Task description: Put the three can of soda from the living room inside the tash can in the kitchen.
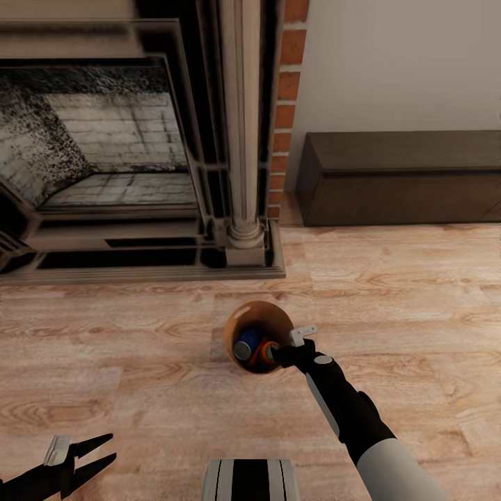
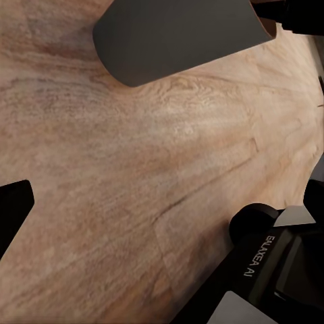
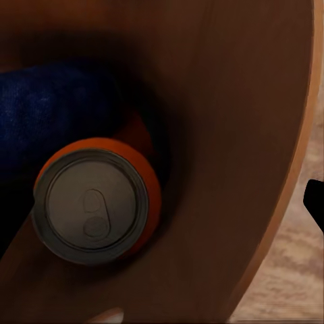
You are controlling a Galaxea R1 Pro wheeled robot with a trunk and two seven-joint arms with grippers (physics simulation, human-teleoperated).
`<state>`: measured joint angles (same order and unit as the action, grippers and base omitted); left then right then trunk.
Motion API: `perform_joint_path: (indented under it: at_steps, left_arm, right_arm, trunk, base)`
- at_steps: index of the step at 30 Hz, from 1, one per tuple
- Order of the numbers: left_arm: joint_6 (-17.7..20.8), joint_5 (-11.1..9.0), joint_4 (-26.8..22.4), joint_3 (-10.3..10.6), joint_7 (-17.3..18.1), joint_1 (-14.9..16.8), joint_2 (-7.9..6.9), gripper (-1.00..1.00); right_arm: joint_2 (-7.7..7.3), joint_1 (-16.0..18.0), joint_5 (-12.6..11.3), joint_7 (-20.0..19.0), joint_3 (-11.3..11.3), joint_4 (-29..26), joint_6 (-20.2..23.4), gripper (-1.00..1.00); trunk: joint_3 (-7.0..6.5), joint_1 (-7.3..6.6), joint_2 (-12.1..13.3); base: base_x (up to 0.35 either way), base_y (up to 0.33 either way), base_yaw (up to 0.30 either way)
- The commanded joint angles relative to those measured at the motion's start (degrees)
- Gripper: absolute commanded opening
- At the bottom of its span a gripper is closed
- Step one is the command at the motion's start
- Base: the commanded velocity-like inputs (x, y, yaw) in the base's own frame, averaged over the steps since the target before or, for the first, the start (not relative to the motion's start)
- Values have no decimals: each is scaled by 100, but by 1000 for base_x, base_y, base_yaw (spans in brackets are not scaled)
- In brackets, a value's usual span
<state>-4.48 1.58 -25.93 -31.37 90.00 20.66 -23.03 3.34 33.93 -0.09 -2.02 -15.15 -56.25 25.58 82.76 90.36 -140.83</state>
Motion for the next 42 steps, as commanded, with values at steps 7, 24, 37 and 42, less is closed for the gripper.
perform_joint_path:
  at_steps: [7,24,37,42]
  left_arm:
    - [0,0,0,1,0,0,0,100]
    - [4,0,0,15,0,0,0,100]
    - [0,0,0,30,0,0,0,100]
    - [-2,0,0,35,0,0,0,100]
  right_arm:
    - [0,0,0,0,-4,0,0,100]
    - [0,0,0,0,-5,6,0,100]
    - [0,0,0,0,-5,7,0,100]
    - [0,0,0,0,-5,8,0,100]
  trunk:
    - [0,0,0]
    - [0,0,0]
    - [0,0,0]
    - [-54,-66,120]
  base:
    - [-14,0,0]
    - [-1,0,0]
    - [0,0,0]
    - [0,0,0]
